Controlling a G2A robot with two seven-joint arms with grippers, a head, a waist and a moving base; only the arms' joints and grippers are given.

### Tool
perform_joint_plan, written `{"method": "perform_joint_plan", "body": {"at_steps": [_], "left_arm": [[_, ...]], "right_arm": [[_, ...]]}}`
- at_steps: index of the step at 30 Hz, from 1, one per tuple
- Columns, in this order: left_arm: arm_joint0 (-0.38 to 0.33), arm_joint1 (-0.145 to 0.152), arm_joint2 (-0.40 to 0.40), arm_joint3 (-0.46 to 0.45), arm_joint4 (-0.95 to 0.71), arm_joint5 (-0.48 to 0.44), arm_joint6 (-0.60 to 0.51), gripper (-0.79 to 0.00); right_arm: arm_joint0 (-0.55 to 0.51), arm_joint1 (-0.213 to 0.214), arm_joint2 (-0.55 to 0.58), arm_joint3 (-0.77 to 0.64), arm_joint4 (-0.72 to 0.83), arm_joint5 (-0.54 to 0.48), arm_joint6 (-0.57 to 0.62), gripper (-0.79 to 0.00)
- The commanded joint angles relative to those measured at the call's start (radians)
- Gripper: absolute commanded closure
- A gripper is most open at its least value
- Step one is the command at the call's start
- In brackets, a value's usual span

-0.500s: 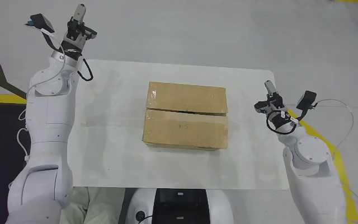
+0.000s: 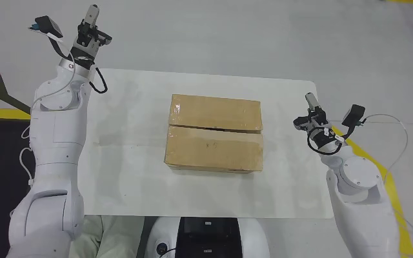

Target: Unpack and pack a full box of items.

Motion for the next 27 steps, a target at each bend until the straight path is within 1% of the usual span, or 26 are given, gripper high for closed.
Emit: {"method": "perform_joint_plan", "body": {"at_steps": [1, 7, 9, 14, 20, 27], "left_arm": [[0.000, 0.000, 0.000, 0.000, 0.000, 0.000, 0.000, -0.784], [0.000, 0.000, 0.000, 0.000, 0.000, 0.000, 0.000, -0.785], [0.000, 0.000, 0.000, 0.000, 0.000, 0.000, 0.000, -0.785], [0.000, 0.000, 0.000, 0.000, 0.000, 0.000, 0.000, -0.785], [0.000, 0.000, 0.000, 0.000, 0.000, 0.000, 0.000, -0.785], [0.000, 0.000, 0.000, 0.000, 0.000, 0.000, 0.000, -0.785]], "right_arm": [[0.000, 0.000, 0.000, 0.000, 0.000, 0.000, 0.000, -0.784], [0.000, 0.000, 0.000, 0.000, 0.000, 0.000, 0.000, -0.785], [0.006, 0.002, -0.006, 0.014, 0.003, -0.018, 0.057, -0.785], [0.017, 0.007, -0.021, 0.043, -0.045, -0.063, 0.132, -0.785], [0.017, 0.010, -0.035, 0.072, -0.068, -0.125, 0.189, -0.785], [-0.009, 0.011, -0.039, 0.078, -0.029, -0.179, 0.250, -0.785]]}}
